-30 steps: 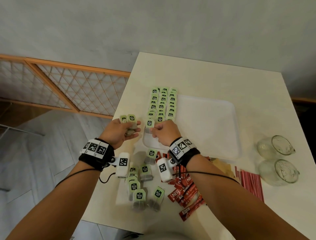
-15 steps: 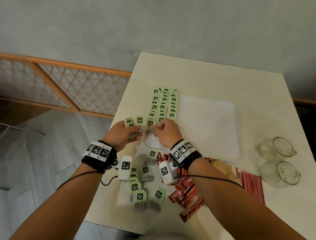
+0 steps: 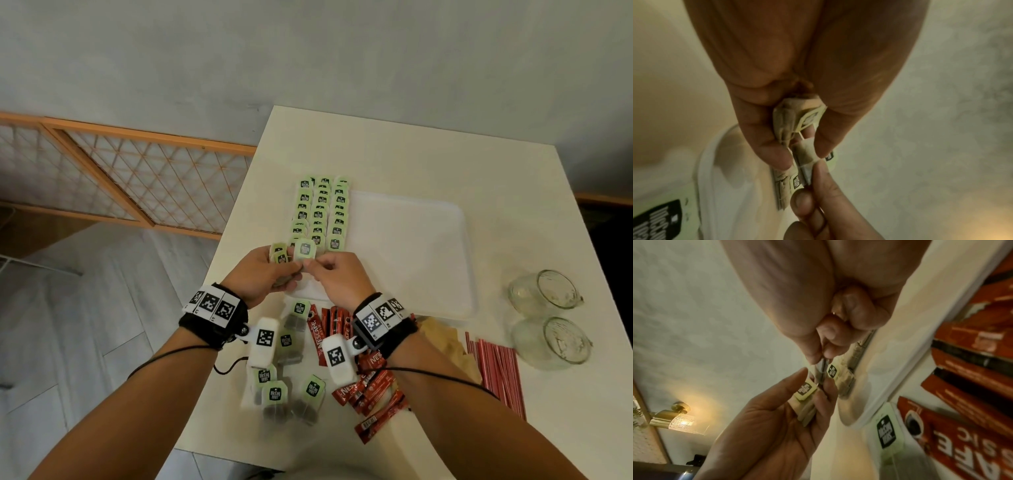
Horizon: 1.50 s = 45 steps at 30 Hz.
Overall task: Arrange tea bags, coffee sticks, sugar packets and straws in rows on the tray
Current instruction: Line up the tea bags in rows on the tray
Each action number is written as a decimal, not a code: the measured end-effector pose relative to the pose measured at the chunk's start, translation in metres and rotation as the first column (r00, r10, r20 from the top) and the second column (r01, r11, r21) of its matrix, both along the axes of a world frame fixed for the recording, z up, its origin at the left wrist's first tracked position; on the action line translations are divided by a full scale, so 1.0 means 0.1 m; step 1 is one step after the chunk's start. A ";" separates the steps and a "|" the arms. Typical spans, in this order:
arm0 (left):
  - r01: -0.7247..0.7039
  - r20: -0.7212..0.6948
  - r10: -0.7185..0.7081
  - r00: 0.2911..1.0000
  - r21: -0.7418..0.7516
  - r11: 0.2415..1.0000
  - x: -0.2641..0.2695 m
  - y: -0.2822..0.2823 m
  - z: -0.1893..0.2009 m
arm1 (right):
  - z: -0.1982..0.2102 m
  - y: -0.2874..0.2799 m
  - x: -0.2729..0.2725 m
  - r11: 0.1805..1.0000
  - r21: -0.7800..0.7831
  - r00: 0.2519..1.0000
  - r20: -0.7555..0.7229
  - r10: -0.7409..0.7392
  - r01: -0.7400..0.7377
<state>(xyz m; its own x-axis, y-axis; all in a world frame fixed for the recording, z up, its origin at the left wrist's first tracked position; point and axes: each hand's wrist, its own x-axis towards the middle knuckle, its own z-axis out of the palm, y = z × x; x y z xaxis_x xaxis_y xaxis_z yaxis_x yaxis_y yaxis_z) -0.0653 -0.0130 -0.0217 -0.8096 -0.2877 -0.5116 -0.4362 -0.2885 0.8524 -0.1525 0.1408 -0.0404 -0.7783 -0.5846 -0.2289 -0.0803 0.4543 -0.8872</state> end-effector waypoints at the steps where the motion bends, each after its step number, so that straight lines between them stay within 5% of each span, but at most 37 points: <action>1: -0.021 0.005 0.021 1.000 0.002 1.000 -0.02 0.00 0.00 | -0.01 0.01 -0.03 1.000 0.003 1.000 -0.006 -0.021 0.021; 8: -0.115 0.018 0.114 0.993 0.120 0.986 -0.05 -0.08 0.02 | -0.13 0.08 -0.20 0.986 0.169 1.000 -0.019 -0.008 0.011; 16: -0.022 0.007 0.022 1.000 0.086 0.996 0.04 -0.15 -0.03 | -0.18 0.00 -0.17 0.968 0.251 0.998 -0.055 -0.017 0.030; 25: 0.011 0.018 -0.009 1.000 -0.106 0.994 0.04 -0.09 -0.03 | -0.07 0.02 -0.11 0.980 0.173 0.993 -0.073 -0.088 0.099; 34: 0.087 -0.006 -0.088 0.996 -0.115 0.990 -0.03 0.04 0.01 | 0.07 0.19 0.04 0.992 -0.030 0.992 0.018 0.121 -0.120; 45: -0.021 0.003 0.021 1.000 -0.055 0.998 -0.11 0.03 -0.02 | 0.04 0.28 -0.13 0.998 0.012 0.998 -0.020 -0.060 0.060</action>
<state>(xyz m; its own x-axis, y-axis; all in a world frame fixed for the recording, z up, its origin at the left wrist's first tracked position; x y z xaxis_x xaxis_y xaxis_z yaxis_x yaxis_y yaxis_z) -0.0762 -0.0102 -0.0235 -0.8011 -0.3327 -0.4975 -0.4336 -0.2502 0.8656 -0.1655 0.1687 -0.0366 -0.8162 -0.5340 -0.2205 -0.0700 0.4702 -0.8798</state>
